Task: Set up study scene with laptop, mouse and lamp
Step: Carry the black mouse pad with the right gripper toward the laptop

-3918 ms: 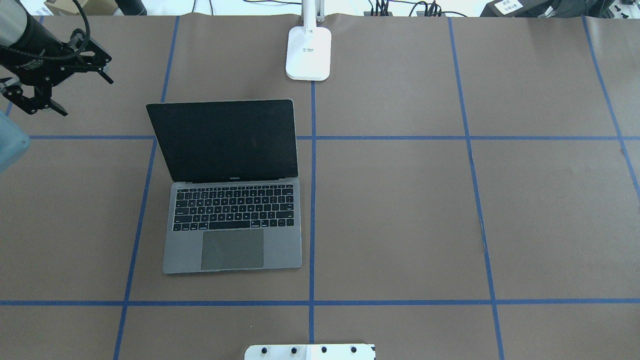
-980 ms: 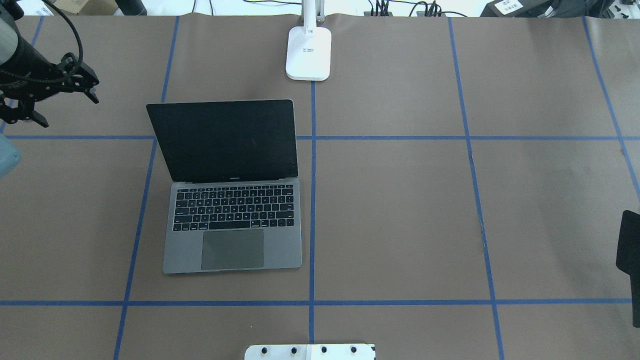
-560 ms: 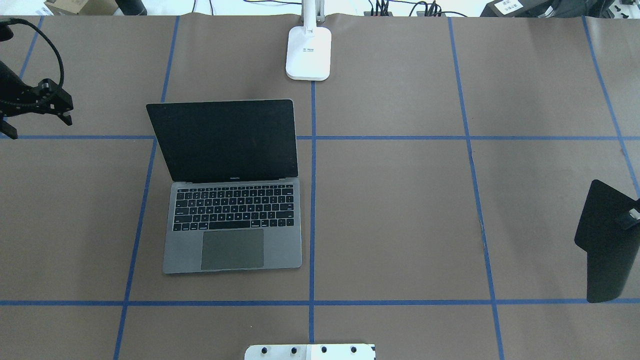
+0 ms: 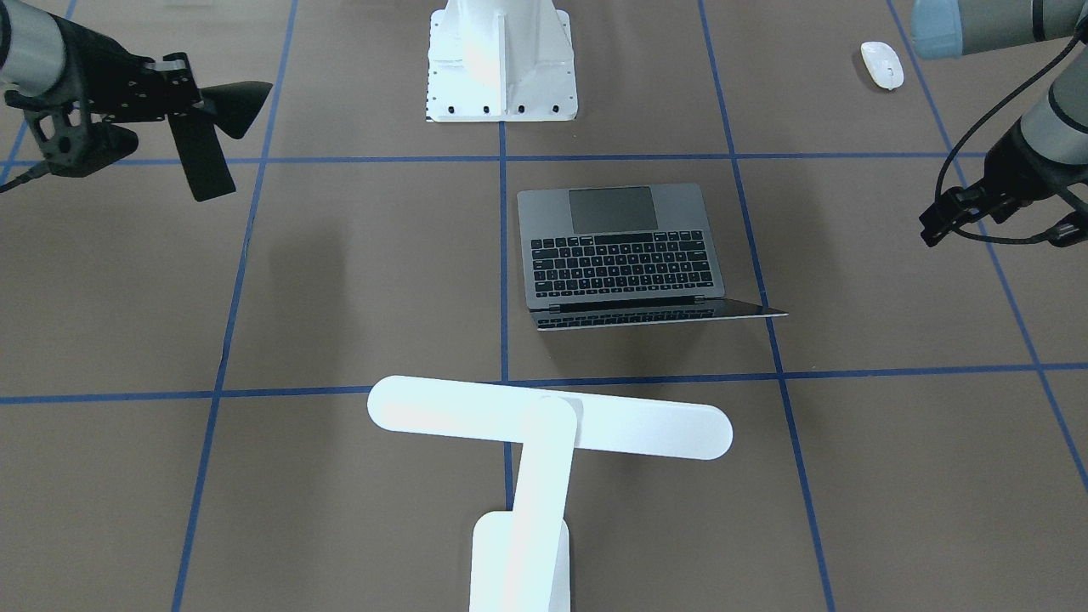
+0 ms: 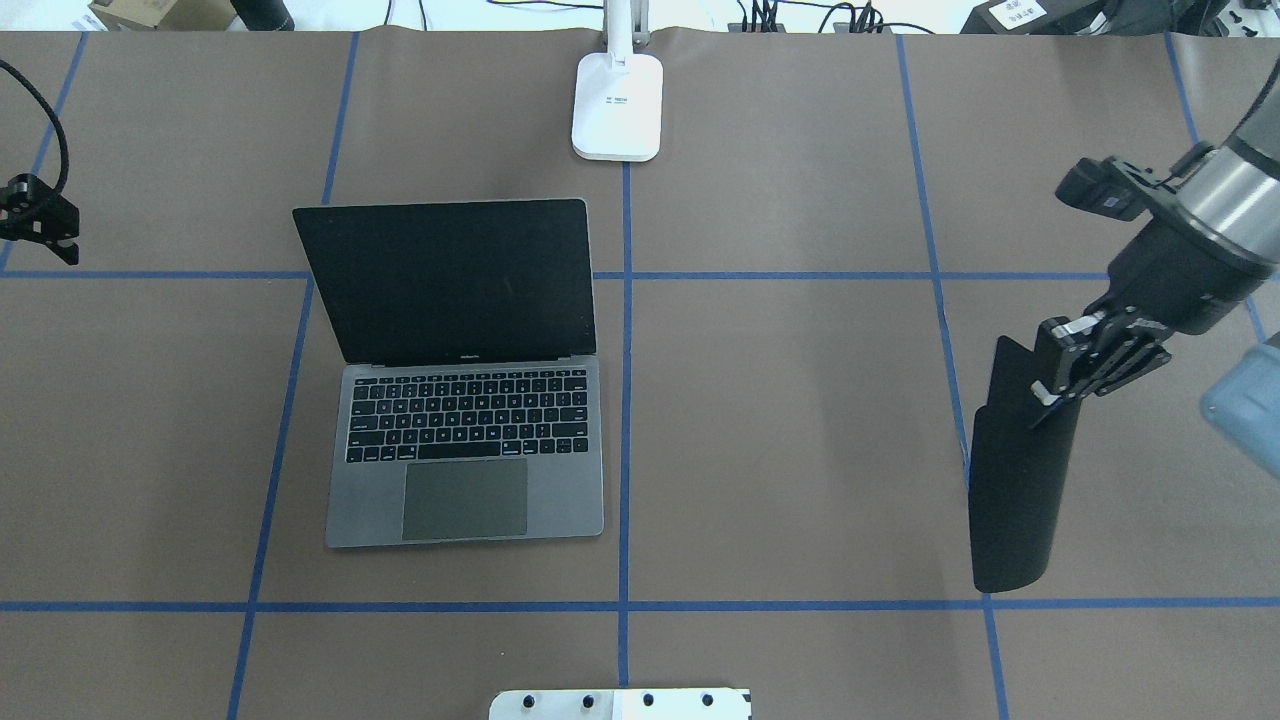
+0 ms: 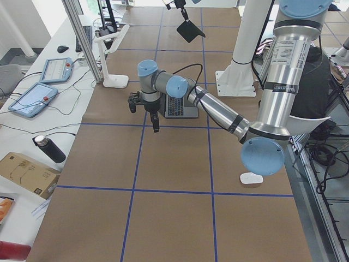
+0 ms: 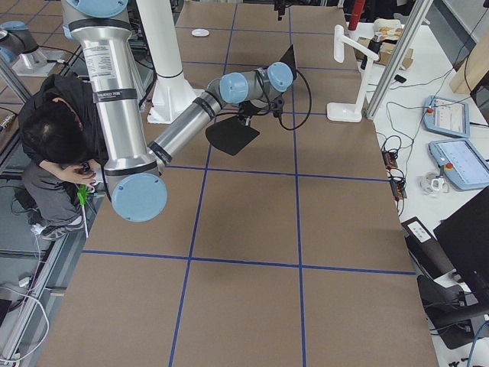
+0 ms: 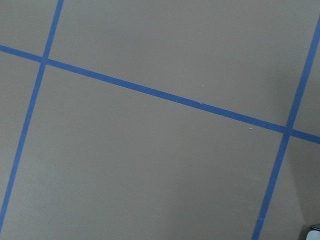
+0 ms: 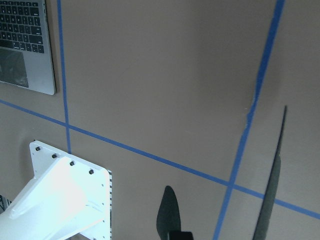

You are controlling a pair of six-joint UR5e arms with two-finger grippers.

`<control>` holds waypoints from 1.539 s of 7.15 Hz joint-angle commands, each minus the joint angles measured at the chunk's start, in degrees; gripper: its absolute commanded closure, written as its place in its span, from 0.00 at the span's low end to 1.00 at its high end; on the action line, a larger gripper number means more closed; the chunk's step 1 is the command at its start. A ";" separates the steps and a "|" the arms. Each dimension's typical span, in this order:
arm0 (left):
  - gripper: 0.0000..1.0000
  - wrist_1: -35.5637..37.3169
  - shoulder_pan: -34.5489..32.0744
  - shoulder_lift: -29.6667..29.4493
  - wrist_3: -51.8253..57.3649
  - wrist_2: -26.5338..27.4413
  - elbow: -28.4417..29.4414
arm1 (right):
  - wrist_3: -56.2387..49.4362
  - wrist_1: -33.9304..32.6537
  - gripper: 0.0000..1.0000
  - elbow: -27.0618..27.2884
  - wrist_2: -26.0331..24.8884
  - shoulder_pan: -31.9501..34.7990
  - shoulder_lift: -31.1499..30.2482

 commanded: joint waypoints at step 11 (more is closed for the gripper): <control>0.00 -0.50 -2.78 1.59 7.33 0.16 4.38 | 36.01 45.79 1.00 -33.56 -13.67 -18.44 19.47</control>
